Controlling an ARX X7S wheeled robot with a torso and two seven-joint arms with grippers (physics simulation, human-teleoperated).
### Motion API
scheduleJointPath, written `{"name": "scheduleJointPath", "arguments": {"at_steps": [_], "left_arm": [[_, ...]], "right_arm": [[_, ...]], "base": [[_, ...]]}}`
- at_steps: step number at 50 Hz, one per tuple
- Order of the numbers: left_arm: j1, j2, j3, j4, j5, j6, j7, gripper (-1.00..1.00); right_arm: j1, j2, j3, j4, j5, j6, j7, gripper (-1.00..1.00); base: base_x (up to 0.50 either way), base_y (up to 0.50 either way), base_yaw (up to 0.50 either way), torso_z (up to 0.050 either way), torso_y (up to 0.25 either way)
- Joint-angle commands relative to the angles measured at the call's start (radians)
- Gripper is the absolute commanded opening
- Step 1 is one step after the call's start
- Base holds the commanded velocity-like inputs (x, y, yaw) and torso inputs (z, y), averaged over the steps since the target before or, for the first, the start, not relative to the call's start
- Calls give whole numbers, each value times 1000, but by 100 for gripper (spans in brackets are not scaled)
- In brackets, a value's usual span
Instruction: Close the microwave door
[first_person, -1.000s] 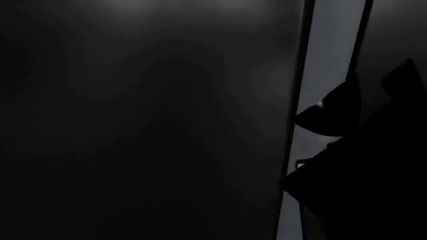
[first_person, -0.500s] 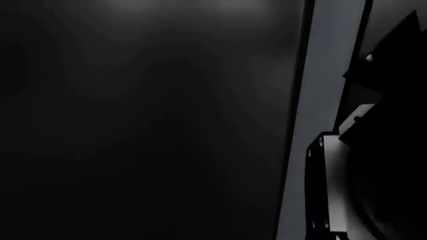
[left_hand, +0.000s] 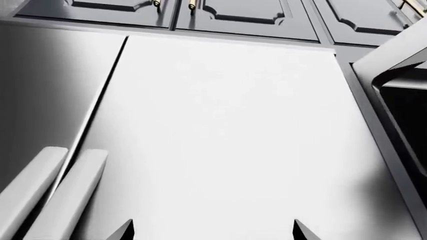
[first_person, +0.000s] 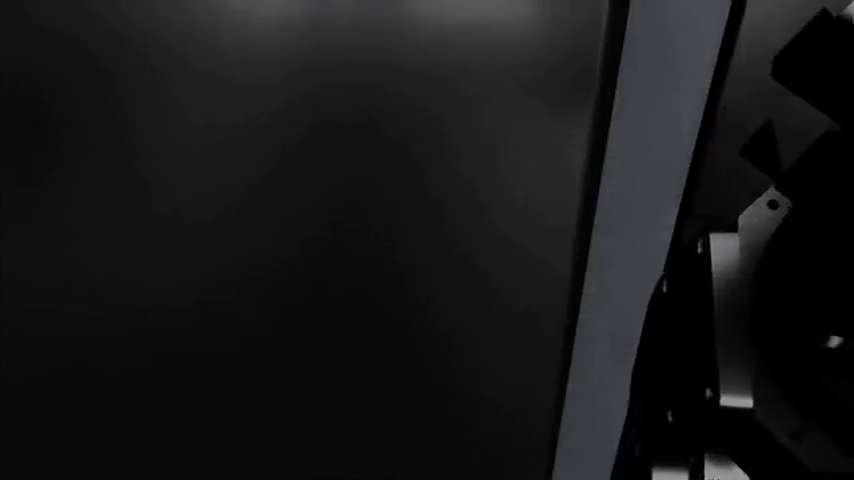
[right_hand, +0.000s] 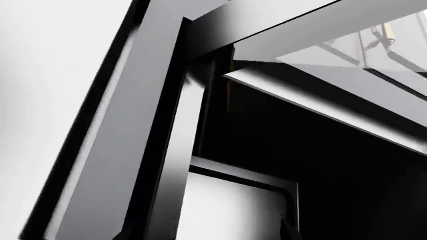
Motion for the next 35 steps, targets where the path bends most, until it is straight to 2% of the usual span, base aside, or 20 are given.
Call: {"name": "scheduleJointPath", "arguments": {"at_steps": [1,28,35], "left_arm": [[18,-4,-17,0,4,-2,0,100],[36,-26,-18,0,26,12,0,100],[32,-22,-22,0,19,8,0,100]], "right_arm": [[30,4,14,84,38,-26,41,100],[97,-3,36,238,131,-76,116,100],[126,-9,78,282,169,-78,136,100]], "base": [[0,0,0,0,0],[0,0,0,0,0],[0,0,0,0,0]]}}
